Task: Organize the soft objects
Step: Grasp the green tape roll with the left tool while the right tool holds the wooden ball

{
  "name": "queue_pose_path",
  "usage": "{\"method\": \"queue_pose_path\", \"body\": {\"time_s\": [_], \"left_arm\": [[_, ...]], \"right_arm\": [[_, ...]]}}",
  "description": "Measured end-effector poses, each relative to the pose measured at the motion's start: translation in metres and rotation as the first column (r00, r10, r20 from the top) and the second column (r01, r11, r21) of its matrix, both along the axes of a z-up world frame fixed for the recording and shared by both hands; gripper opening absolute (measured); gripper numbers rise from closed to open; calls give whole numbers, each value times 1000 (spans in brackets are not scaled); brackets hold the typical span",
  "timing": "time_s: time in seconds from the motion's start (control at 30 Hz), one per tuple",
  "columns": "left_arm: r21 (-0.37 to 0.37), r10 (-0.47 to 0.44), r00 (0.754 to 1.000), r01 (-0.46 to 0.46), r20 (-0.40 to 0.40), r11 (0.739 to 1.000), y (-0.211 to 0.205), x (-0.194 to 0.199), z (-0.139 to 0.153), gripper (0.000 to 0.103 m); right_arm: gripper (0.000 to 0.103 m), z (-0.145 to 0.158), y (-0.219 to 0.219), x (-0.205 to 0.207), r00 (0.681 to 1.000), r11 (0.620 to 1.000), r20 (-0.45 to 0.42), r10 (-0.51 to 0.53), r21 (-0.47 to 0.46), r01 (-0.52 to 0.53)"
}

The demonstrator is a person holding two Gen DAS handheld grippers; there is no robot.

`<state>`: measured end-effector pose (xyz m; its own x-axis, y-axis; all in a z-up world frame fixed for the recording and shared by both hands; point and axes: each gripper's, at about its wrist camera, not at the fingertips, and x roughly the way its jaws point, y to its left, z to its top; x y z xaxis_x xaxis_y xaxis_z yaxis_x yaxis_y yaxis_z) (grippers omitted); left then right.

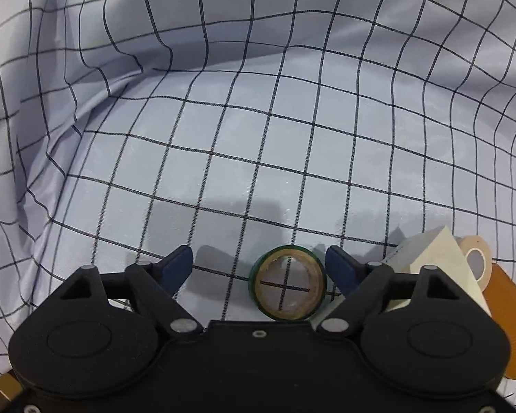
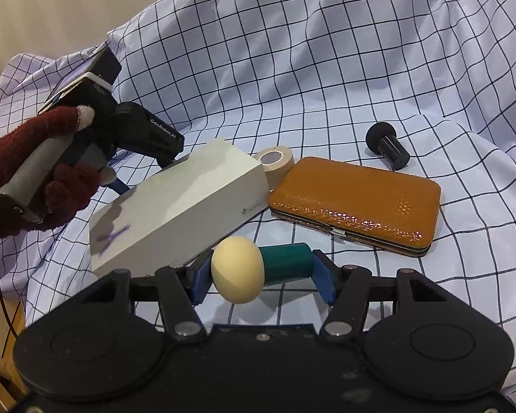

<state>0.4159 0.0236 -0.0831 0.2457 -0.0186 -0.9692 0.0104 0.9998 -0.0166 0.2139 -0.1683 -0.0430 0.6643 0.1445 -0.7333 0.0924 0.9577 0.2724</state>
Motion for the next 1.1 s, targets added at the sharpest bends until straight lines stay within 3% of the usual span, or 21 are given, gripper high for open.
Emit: {"method": "queue_pose_path", "body": {"time_s": [0.23, 0.37, 0.6, 0.8, 1.1], "left_arm": [[-47, 25, 1000, -26, -19, 999, -2, 0, -4, 60], [-40, 48, 999, -47, 12, 998, 6, 4, -6, 53], [-15, 106, 993, -105, 54, 994, 30, 1, -1, 52], [-29, 31, 998, -30, 50, 999, 11, -10, 7, 64], [-49, 25, 998, -28, -63, 998, -8, -3, -4, 65]], "right_arm": [[59, 2, -1, -3, 1000, 1000, 4, -6, 3, 6], [59, 4, -3, -3, 1000, 1000, 12, -10, 5, 10], [59, 5, -3, -5, 1000, 1000, 22, -6, 11, 6], [59, 2, 1, -3, 1000, 1000, 14, -3, 17, 3], [59, 4, -3, -5, 1000, 1000, 25, -6, 29, 6]]}}
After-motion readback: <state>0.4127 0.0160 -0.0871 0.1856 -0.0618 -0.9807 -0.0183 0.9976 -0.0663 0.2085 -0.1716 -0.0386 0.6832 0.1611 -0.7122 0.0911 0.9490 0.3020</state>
